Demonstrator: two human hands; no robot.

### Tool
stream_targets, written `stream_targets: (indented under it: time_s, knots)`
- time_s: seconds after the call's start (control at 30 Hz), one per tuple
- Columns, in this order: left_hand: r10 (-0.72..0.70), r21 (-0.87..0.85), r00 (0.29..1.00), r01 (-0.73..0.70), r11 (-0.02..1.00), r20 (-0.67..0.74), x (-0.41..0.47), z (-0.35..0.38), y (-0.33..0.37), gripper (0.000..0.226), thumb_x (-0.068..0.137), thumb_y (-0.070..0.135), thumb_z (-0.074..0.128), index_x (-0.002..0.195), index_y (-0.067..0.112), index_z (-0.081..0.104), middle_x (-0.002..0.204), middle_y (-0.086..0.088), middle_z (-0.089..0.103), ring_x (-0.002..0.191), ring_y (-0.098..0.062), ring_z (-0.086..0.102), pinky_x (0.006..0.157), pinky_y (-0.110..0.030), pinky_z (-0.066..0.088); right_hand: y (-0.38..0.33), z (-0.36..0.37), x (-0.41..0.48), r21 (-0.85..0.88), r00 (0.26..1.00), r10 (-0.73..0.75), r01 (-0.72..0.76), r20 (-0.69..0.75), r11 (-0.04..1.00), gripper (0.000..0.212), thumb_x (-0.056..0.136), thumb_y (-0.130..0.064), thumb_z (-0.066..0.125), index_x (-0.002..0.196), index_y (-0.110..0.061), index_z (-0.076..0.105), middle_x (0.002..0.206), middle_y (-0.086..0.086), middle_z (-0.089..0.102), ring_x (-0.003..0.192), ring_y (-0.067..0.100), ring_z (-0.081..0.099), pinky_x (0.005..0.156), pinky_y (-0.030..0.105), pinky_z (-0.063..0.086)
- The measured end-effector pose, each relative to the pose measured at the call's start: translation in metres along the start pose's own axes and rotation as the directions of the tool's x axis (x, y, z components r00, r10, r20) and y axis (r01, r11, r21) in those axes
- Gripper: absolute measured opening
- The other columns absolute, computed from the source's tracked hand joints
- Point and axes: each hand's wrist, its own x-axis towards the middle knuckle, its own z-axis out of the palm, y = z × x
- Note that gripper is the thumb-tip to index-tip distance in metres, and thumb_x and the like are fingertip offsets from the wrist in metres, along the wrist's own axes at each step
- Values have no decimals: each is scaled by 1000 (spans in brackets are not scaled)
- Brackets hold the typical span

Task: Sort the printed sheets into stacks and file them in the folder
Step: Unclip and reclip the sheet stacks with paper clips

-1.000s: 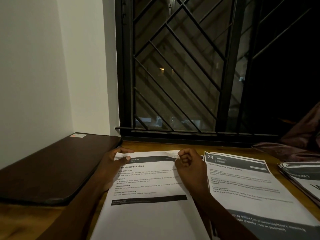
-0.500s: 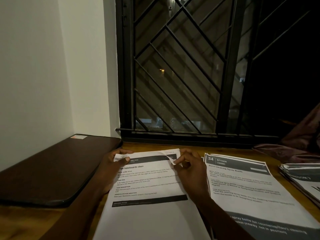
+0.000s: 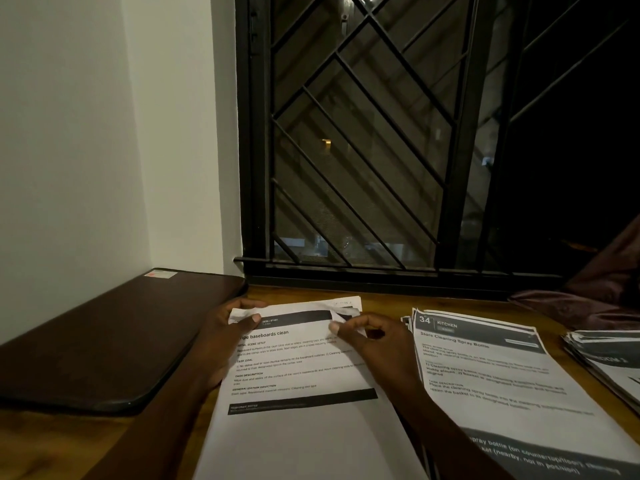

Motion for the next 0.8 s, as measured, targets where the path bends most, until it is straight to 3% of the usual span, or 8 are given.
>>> stream_targets:
  time_s: [0.07, 0.13, 0.23, 0.3, 0.37, 0.43, 0.57, 0.8]
  knots:
    - [13, -10, 1000, -12, 1000, 12, -1, 0, 0, 14, 90, 3, 58, 99, 12, 61, 89, -16, 71, 72, -27, 72, 62, -37, 61, -7, -3, -1, 57, 998, 52, -51, -18, 997, 46, 77, -59, 54, 73, -17, 73, 65, -10, 67, 65, -5, 61, 58, 8, 36]
    - [24, 5, 1000, -24, 1000, 14, -1, 1, 0, 14, 90, 3, 58, 99, 13, 61, 89, -15, 71, 70, -26, 72, 61, -36, 61, -7, -4, 3, 121, 991, 95, -83, -95, 989, 51, 83, -58, 46, 73, -13, 69, 62, -3, 67, 61, 0, 63, 60, 11, 40]
    - [11, -6, 1000, -11, 1000, 11, -1, 0, -1, 16, 90, 2, 58, 100, 15, 61, 93, -17, 70, 75, -28, 72, 65, -39, 61, 4, 0, 10, 328, 975, 177, -125, -133, 936, 27, 89, -38, 58, 96, -12, 57, 67, 7, 69, 59, 17, 67, 61, 28, 49]
    - [22, -4, 1000, -22, 1000, 16, -1, 0, -1, 17, 90, 2, 59, 100, 15, 62, 94, -18, 70, 74, -28, 72, 64, -39, 61, 13, 4, 14, 384, 970, 231, -184, -80, 905, 24, 89, -24, 63, 108, -20, 49, 72, 10, 69, 54, 20, 65, 54, 28, 49]
    - [33, 3, 999, -33, 999, 19, -1, 0, -1, 16, 90, 2, 58, 100, 14, 61, 92, -18, 70, 71, -26, 72, 60, -36, 61, 18, 8, 16, 266, 966, 243, -212, -88, 940, 30, 84, -23, 70, 106, -27, 50, 78, 8, 69, 54, 15, 63, 52, 25, 48]
    - [22, -19, 999, -22, 1000, 25, -1, 1, 0, 15, 91, 2, 57, 100, 13, 61, 94, -18, 70, 71, -25, 73, 58, -35, 60, 19, 11, 17, 104, 970, 194, -180, -144, 978, 21, 80, -28, 74, 95, -24, 59, 81, 1, 67, 68, 13, 64, 60, 26, 49]
    - [2, -37, 1000, -2, 999, 3, 1, 2, -1, 15, 92, 0, 55, 99, 12, 62, 97, -17, 69, 72, -25, 73, 56, -34, 60, 14, 12, 16, -22, 967, 70, -78, -244, 997, 14, 81, -25, 73, 76, -24, 60, 81, -7, 62, 73, 5, 56, 57, 11, 39]
    - [28, -49, 999, -26, 998, 44, 4, -2, -5, 15, 91, 0, 55, 99, 11, 61, 98, -18, 68, 83, -31, 71, 61, -34, 60, 7, 9, 15, -52, 939, 11, -31, -345, 998, 25, 82, -12, 71, 104, -19, 59, 90, -7, 60, 76, 1, 54, 55, 5, 36]
